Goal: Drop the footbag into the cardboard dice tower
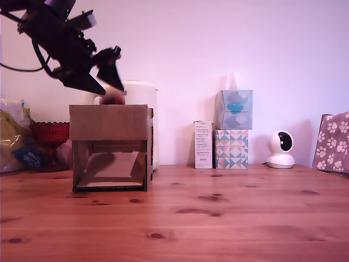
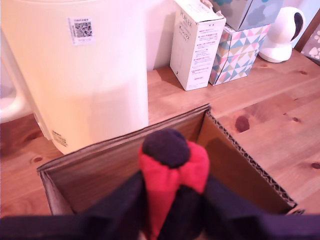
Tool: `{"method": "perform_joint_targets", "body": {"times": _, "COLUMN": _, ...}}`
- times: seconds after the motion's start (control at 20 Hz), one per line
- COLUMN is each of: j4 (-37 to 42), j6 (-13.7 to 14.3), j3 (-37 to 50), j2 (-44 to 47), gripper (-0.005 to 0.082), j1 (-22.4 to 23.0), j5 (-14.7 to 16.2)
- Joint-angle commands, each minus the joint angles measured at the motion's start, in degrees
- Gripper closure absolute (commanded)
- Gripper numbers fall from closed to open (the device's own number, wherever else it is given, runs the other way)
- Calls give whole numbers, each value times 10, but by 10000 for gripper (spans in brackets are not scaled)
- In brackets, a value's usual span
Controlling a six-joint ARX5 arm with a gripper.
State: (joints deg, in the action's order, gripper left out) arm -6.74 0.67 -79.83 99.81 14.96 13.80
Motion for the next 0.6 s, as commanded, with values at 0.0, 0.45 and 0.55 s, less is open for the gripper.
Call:
{"method": "perform_joint_targets", "body": {"times": 0.0, "j4": -9, "j6": 9, "j3": -20, "j2": -14, "gripper": -11, "j1": 2, "j5": 0}}
{"method": "perform_joint_targets", "body": {"times": 0.45, "j4": -121, "j6": 39, "j3": -10, "j2": -86, "gripper": 795, "j1": 6, "j5": 8}}
{"method": "perform_joint_targets", "body": {"times": 0.55, "j4": -93, "j6": 38, "j3": 37, "j2": -118, "gripper": 793, "j1": 6, "j5": 9}}
